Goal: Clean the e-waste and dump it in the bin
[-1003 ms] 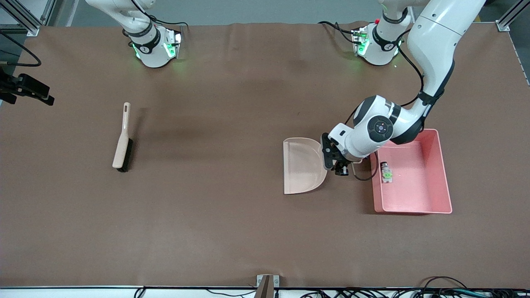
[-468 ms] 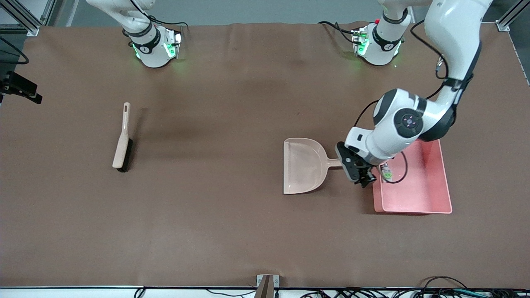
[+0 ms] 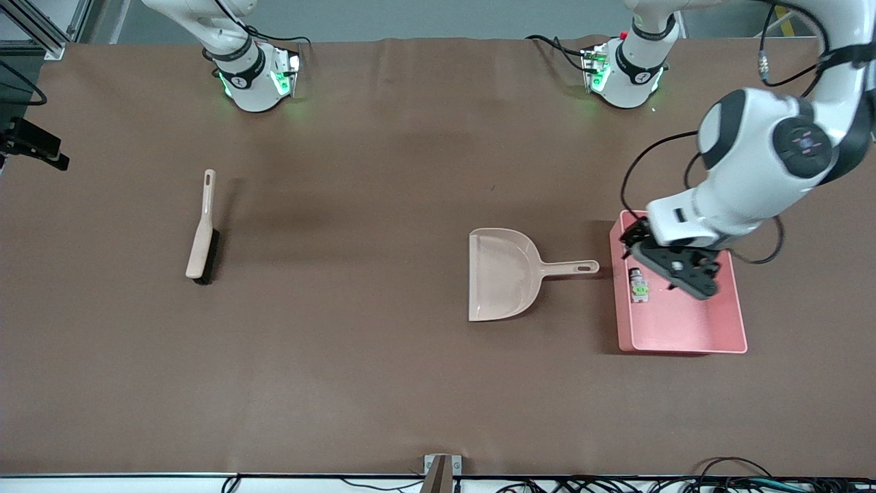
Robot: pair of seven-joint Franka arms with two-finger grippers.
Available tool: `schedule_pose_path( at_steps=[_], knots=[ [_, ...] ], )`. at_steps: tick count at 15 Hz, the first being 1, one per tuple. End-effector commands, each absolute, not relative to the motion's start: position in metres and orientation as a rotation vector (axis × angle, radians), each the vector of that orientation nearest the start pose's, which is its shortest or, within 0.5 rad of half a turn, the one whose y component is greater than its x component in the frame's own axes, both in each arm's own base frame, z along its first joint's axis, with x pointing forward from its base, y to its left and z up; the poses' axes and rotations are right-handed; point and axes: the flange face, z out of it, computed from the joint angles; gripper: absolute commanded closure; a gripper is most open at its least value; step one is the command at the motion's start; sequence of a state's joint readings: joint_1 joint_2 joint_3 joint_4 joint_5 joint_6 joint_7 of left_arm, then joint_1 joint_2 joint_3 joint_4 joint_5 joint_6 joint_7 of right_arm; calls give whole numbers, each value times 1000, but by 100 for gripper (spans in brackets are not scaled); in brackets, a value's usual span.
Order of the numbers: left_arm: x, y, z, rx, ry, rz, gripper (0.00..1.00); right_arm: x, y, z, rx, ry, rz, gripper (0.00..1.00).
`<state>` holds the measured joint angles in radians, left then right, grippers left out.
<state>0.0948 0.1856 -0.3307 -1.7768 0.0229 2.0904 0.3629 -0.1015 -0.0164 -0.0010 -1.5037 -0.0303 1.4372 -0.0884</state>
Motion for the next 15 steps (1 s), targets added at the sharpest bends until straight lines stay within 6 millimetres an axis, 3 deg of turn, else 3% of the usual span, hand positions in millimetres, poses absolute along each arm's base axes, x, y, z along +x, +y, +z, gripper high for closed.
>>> schedule_pose_path(
  at_steps=[1,4,5,8,11,15],
  knots=[
    [595,-121,508,-3097,634,-233,0,528,-59,658,-3172,24,86,0],
    [576,-119,537,-3145,257,-216,0,527,-61,658,-3171,26,91,0],
    [571,-116,548,-3139,213,-223,0,528,-62,657,-3171,29,91,0],
    [561,-75,575,-3122,112,-241,0,526,-61,659,-3172,29,86,0],
    [542,-49,596,-3123,31,-164,0,526,-62,660,-3172,27,83,0],
    [522,-53,620,-3124,24,-45,0,524,-62,659,-3170,27,98,0]
  ],
)
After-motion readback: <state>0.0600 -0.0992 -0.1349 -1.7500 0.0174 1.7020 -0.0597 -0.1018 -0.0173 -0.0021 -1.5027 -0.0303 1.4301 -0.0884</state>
